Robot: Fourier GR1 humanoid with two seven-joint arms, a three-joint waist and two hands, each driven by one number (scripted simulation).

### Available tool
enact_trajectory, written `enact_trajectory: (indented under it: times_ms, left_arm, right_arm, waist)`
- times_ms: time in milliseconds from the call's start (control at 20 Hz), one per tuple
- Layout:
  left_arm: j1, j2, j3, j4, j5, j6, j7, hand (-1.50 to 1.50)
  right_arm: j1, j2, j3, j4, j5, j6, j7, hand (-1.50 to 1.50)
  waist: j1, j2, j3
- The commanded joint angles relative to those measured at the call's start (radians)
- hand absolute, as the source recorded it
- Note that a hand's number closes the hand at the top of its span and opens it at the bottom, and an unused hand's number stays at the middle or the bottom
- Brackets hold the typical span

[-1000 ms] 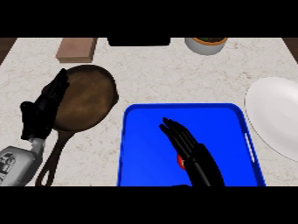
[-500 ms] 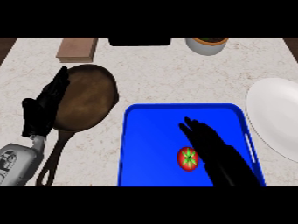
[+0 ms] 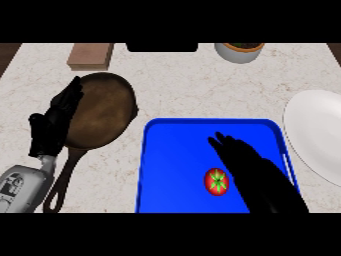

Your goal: Pick the tomato from the tray and place it in the plate

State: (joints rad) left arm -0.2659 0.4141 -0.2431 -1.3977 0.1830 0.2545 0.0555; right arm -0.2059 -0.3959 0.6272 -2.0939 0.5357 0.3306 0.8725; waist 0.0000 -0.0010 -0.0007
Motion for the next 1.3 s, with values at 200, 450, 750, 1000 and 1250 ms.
enact_trajectory:
  times_ms: [200, 450, 750, 1000, 1250]
  left_arm:
    - [-0.064, -0.082, 0.045, 0.097, -0.057, -0.025, -0.011, 0.00]
    - [0.027, -0.041, 0.055, -0.044, -0.083, -0.044, 0.026, 0.00]
    - [-0.011, -0.121, 0.099, 0.086, -0.112, -0.093, -0.045, 0.00]
    - [0.007, -0.124, 0.130, 0.079, -0.151, -0.109, -0.045, 0.00]
    - [0.035, -0.173, 0.115, -0.049, -0.203, -0.083, 0.040, 0.00]
  right_arm:
    - [-0.081, 0.124, -0.043, 0.200, 0.010, 0.096, -0.014, -1.50]
    - [-0.011, 0.101, -0.012, 0.271, 0.073, 0.111, -0.063, -1.50]
    - [-0.038, 0.202, -0.029, 0.372, 0.154, 0.113, -0.105, -1.50]
    - [0.082, 0.154, -0.012, 0.415, 0.233, 0.055, -0.229, -1.50]
    - [0.052, 0.194, -0.085, 0.489, 0.245, 0.085, -0.271, -1.50]
  waist:
    - [0.000, 0.003, 0.000]
    - [0.006, 0.000, 0.001]
    - [0.000, 0.001, 0.001]
    - [-0.001, 0.001, 0.001]
    - [0.001, 0.000, 0.001]
